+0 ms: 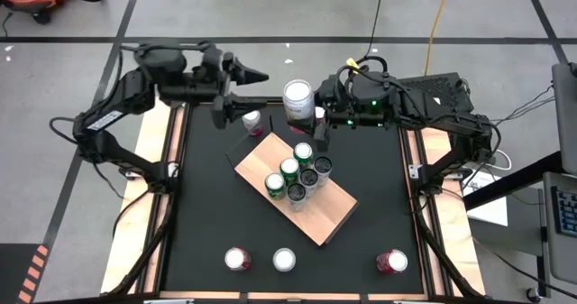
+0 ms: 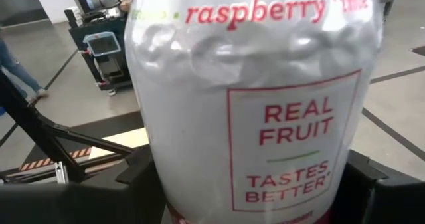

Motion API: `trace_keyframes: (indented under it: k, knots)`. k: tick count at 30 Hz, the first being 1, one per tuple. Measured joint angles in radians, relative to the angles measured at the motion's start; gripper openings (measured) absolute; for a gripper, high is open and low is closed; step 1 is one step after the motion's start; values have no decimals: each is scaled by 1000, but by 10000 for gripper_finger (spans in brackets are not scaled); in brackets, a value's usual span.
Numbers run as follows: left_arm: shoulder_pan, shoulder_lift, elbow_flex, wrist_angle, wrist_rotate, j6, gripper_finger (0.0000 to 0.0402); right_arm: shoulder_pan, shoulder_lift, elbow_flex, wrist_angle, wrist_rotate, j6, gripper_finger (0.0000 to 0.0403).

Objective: Place canned beverage on shelf
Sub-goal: Put the top right white and pink soda can on the shelf

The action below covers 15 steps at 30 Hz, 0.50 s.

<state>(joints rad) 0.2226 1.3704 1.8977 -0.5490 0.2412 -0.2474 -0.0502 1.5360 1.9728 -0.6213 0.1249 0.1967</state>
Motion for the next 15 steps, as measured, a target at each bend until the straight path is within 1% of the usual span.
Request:
trace_keyframes:
  k: [6,9,15]
  knots:
    - [39,34,0,2,124,80,389,0,0,0,2,-4,1,274]
    - [55,56,0,-2,185,89,389,0,0,0,2,-42,16,274]
    - [62,91,0,1,242,133,389,0,0,0,-1,-53,27,274]
